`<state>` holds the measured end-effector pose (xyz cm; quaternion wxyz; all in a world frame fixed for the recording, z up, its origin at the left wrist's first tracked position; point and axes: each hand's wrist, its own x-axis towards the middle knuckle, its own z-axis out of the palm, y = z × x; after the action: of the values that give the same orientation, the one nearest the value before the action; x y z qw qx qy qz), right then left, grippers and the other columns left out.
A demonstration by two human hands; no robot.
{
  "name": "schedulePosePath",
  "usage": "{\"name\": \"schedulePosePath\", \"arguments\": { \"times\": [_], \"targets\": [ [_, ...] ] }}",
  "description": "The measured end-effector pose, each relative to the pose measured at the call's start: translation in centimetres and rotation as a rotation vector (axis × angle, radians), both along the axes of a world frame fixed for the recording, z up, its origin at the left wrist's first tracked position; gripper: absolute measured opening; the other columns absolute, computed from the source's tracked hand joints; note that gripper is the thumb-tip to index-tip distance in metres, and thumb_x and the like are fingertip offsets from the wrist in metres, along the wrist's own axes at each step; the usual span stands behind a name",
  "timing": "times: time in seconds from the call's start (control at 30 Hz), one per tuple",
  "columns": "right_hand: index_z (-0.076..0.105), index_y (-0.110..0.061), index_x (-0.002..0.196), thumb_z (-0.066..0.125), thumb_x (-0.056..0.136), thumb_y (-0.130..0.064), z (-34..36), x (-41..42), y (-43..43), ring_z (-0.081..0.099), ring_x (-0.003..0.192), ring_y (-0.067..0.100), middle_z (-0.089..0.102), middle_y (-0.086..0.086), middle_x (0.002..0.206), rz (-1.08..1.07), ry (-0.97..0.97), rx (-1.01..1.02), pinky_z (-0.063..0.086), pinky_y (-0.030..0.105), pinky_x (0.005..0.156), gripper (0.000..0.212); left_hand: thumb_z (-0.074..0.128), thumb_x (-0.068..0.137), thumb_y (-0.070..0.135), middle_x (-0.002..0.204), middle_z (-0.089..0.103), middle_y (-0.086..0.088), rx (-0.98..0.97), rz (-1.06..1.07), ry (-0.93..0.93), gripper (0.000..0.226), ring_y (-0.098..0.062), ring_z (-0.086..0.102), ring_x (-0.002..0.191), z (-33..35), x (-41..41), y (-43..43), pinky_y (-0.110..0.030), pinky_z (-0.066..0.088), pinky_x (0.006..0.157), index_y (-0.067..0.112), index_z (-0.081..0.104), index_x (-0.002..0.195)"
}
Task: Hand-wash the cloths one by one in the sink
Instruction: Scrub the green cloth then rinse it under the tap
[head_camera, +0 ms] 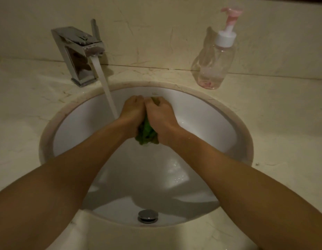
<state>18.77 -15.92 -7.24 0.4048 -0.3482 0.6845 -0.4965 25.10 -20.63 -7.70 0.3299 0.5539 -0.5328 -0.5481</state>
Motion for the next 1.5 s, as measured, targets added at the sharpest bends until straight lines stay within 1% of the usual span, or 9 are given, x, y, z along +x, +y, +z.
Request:
{"name": "schedulePosePath", "arguments": {
  "times": [0.2, 0.4, 0.57, 0.77, 0.9, 1.1, 1.23, 1.33, 1.5],
  "targets": [
    [0.068, -0.010, 0.113, 0.049, 0.107, -0.040, 0.3, -2.4, 0.2, 0.072, 0.088, 0.023, 0.074, 0.009, 0.098, -0.167, -0.063, 0.059, 0.061, 0.034, 0.076, 0.036, 0.039, 0.107, 0.023, 0.100, 0.066, -0.005, -0.189, -0.138, 0.019, 0.026, -0.019, 0.064, 0.092, 1.3, -1.1, 4.0, -0.039, 0.054, 0.086, 0.009, 0.061, 0.113],
    [0.059, -0.016, 0.124, 0.049, 0.106, -0.046, 0.3, 0.5, 0.7, 0.071, 0.089, 0.023, 0.070, 0.009, 0.103, -0.029, -0.029, 0.014, 0.060, 0.032, 0.071, 0.036, 0.035, 0.110, 0.024, 0.084, 0.073, -0.008, 0.044, -0.017, 0.191, 0.034, -0.004, 0.065, 0.063, 2.4, -0.1, 3.0, -0.012, 0.049, 0.049, 0.009, 0.062, 0.095],
    [0.072, -0.007, 0.109, 0.051, 0.108, -0.035, 1.1, -2.3, 0.6, 0.073, 0.080, 0.019, 0.075, 0.010, 0.092, -0.169, -0.155, 0.025, 0.057, 0.020, 0.055, 0.035, 0.033, 0.108, 0.008, 0.087, 0.059, -0.020, -0.008, 0.008, -0.093, 0.032, -0.016, 0.062, 0.090, 3.2, -2.6, 6.3, -0.029, 0.048, 0.093, -0.002, 0.055, 0.087],
    [0.057, -0.017, 0.124, 0.045, 0.109, -0.038, 0.8, 0.5, 1.2, 0.068, 0.081, 0.018, 0.068, 0.009, 0.102, -0.006, -0.080, 0.029, 0.054, 0.026, 0.057, 0.029, 0.036, 0.110, 0.022, 0.090, 0.070, -0.011, 0.107, 0.069, 0.156, 0.033, -0.012, 0.067, 0.074, 2.3, -0.4, 2.4, -0.012, 0.052, 0.052, 0.007, 0.063, 0.100],
    [0.065, -0.010, 0.112, 0.050, 0.107, -0.036, 1.1, -1.3, 0.4, 0.073, 0.085, 0.020, 0.073, 0.009, 0.096, -0.129, -0.105, 0.011, 0.058, 0.028, 0.065, 0.031, 0.036, 0.109, 0.021, 0.096, 0.067, -0.010, 0.018, -0.008, 0.146, 0.029, -0.020, 0.069, 0.092, 2.4, -1.3, 4.3, -0.033, 0.059, 0.082, 0.008, 0.061, 0.107],
    [0.066, -0.011, 0.116, 0.045, 0.108, -0.041, 1.1, -1.1, 0.6, 0.072, 0.089, 0.023, 0.073, 0.011, 0.099, -0.020, -0.153, 0.098, 0.061, 0.034, 0.077, 0.037, 0.037, 0.108, 0.024, 0.100, 0.068, -0.008, -0.155, -0.037, -0.058, 0.027, -0.020, 0.070, 0.091, 1.4, -0.6, 2.2, -0.036, 0.059, 0.088, 0.016, 0.062, 0.104],
    [0.065, -0.011, 0.114, 0.049, 0.107, -0.046, 1.4, -2.9, 0.8, 0.068, 0.098, 0.025, 0.070, 0.009, 0.106, 0.262, 0.055, 0.282, 0.057, 0.036, 0.088, 0.039, 0.039, 0.106, 0.023, 0.106, 0.067, -0.012, -0.211, -0.325, -0.528, 0.028, -0.023, 0.063, 0.091, 0.0, 1.3, -0.4, -0.036, 0.052, 0.085, 0.010, 0.062, 0.099],
    [0.050, -0.016, 0.133, 0.060, 0.100, -0.048, -0.6, -5.7, 0.7, 0.059, 0.106, 0.026, 0.059, 0.009, 0.126, 0.453, 0.679, 0.423, 0.048, 0.029, 0.081, 0.048, 0.043, 0.105, 0.036, 0.123, 0.058, -0.015, -0.324, -0.525, -0.981, 0.028, -0.029, 0.058, 0.101, -1.8, 2.4, -0.6, -0.039, 0.046, 0.086, 0.012, 0.051, 0.117],
    [0.060, -0.014, 0.112, 0.063, 0.097, -0.024, -2.9, -6.4, -0.2, 0.062, 0.107, 0.031, 0.060, 0.007, 0.111, 0.684, 1.014, 0.400, 0.049, 0.035, 0.085, 0.018, 0.055, 0.099, 0.028, 0.120, 0.054, -0.008, -0.547, -0.656, -0.983, 0.028, -0.029, 0.056, 0.106, -3.0, 2.3, -0.8, -0.042, 0.048, 0.093, 0.012, 0.056, 0.121]
  ]
}}
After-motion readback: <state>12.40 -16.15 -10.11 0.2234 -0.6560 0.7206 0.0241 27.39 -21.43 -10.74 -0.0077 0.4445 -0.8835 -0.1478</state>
